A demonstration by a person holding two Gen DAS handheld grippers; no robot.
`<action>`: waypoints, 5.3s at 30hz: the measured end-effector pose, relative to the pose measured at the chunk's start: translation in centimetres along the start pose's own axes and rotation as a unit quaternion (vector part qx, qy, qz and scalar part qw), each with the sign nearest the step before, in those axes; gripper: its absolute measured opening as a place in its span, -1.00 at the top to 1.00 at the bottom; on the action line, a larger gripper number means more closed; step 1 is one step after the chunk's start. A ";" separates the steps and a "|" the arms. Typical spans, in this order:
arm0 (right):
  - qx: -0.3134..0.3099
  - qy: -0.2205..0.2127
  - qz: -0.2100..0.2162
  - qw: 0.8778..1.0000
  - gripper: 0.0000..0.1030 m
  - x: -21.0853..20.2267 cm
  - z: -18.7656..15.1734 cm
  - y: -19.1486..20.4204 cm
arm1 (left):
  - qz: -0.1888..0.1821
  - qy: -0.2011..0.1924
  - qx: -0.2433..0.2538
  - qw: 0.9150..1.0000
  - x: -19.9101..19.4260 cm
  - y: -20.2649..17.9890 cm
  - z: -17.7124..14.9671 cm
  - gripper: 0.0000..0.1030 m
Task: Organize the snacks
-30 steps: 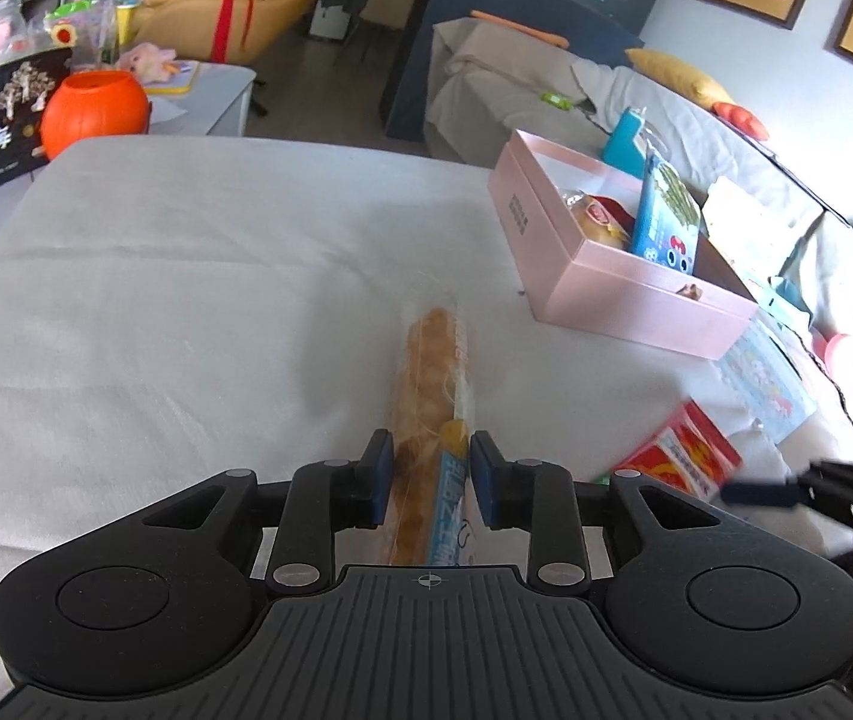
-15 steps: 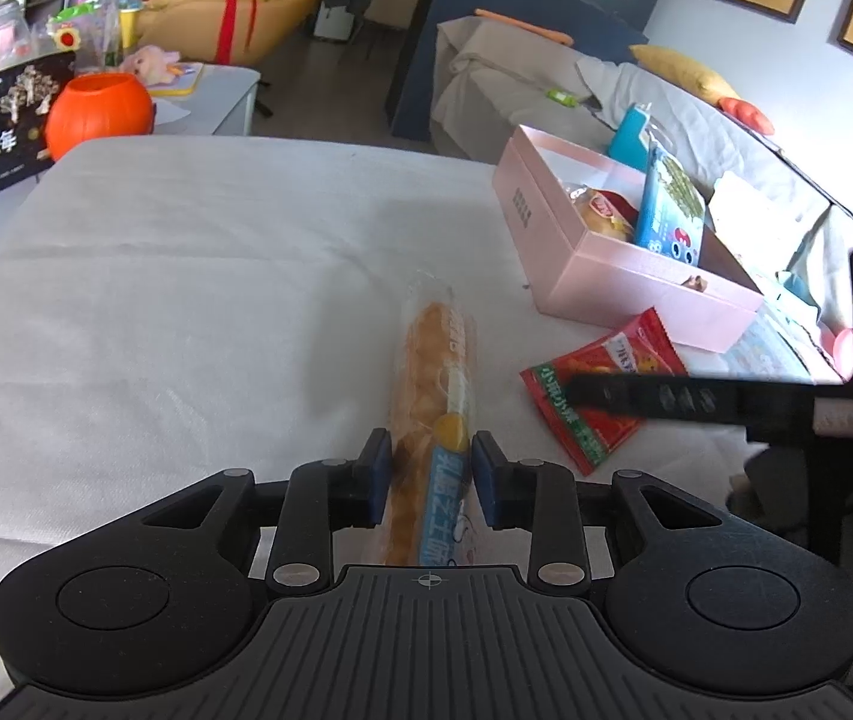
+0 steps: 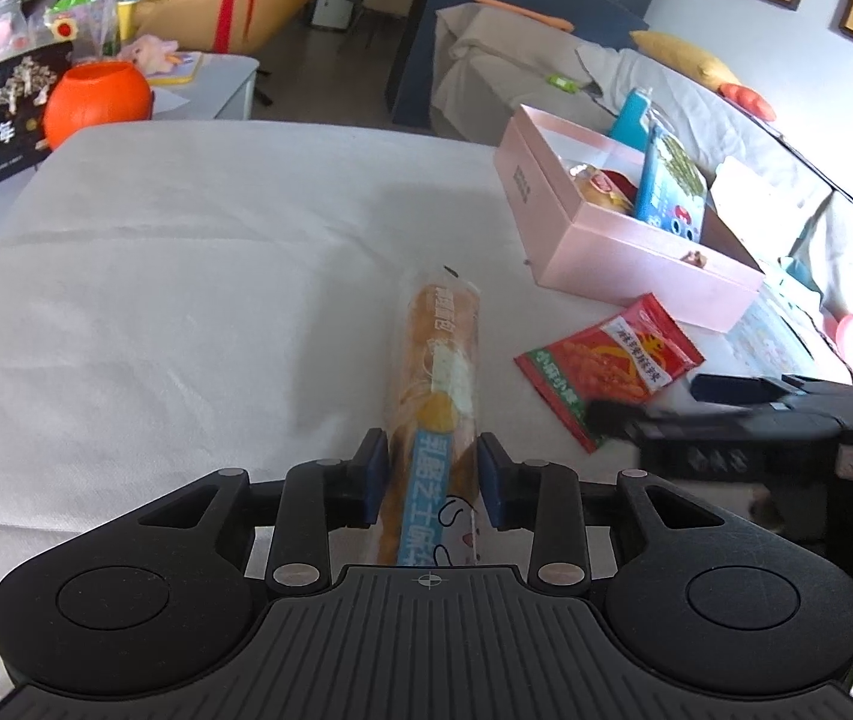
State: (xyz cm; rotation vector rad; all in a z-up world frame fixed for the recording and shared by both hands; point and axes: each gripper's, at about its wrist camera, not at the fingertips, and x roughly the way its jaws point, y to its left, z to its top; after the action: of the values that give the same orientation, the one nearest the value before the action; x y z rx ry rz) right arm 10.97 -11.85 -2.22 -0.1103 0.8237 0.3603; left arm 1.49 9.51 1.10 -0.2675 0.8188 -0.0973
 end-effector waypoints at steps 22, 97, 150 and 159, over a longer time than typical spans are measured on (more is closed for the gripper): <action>-0.097 -0.031 0.060 0.993 0.34 1.0 4.2 4.2 | -0.004 0.007 -0.011 1.000 0.2 0.0 -0.5 0.29; 0.018 -0.129 0.019 0.991 0.08 -10.3 1.6 -10.9 | -0.084 -0.042 0.096 0.991 12.2 -10.3 16.6 0.28; 0.036 -0.058 -0.055 0.996 -1.00 -4.8 -6.0 -3.0 | 0.069 -0.084 0.096 0.989 3.5 -7.7 -3.5 -0.04; 0.044 -0.068 -0.063 0.995 -1.00 -4.5 -6.2 -3.0 | 0.075 -0.088 0.104 0.988 3.6 -8.0 -3.6 -0.07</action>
State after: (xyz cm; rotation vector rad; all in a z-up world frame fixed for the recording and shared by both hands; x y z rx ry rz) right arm 4.89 -17.37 -3.21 -0.0550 0.6925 0.2111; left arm 1.45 0.43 -1.68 -0.0157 0.6455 -0.0182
